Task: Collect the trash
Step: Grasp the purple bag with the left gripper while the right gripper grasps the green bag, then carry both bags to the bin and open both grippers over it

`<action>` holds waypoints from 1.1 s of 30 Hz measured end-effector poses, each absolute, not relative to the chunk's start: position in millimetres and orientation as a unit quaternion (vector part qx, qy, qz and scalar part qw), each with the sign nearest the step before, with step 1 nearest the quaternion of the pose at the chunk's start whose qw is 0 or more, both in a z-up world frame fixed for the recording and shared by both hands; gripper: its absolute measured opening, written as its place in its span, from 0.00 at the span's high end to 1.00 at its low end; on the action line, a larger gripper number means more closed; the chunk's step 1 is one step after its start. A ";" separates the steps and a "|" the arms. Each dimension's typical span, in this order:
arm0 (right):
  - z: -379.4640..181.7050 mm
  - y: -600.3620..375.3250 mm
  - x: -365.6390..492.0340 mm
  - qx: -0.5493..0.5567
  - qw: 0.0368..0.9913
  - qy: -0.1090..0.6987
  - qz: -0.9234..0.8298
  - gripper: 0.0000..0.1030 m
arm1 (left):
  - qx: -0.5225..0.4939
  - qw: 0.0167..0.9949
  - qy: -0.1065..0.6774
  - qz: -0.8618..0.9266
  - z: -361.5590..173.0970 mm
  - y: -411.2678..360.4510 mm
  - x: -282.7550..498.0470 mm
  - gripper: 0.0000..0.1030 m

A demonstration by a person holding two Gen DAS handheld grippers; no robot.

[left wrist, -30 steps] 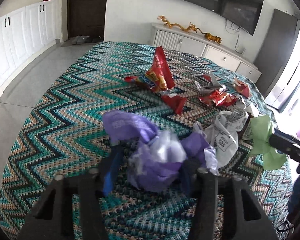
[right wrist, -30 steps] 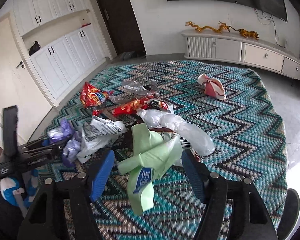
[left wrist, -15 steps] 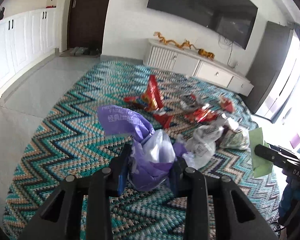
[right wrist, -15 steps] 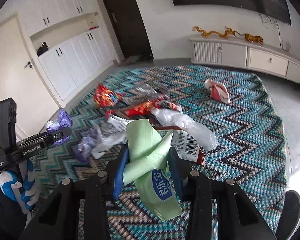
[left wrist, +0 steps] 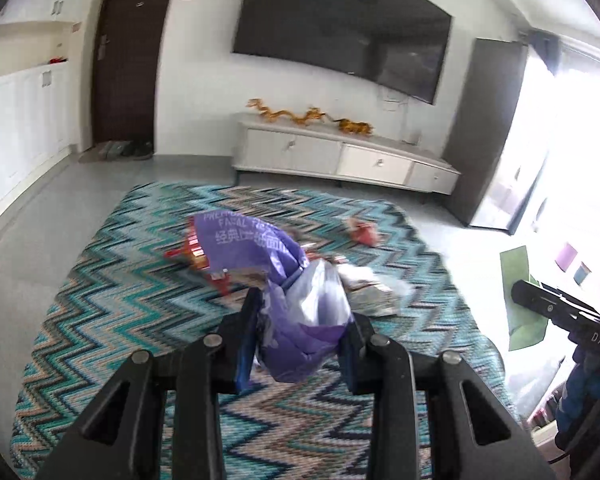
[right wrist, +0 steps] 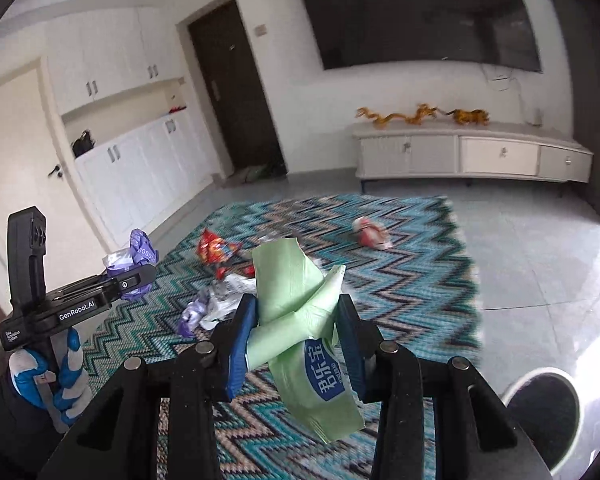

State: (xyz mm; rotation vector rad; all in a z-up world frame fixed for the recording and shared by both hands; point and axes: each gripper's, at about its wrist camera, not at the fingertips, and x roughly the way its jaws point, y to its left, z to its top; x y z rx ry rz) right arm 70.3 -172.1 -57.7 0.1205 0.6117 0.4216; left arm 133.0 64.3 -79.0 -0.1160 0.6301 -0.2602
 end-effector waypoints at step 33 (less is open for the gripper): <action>-193.1 -508.2 41.5 0.242 0.885 0.377 -0.128 0.54 | 0.107 0.796 0.445 -0.397 -158.9 -402.1 203.3 0.63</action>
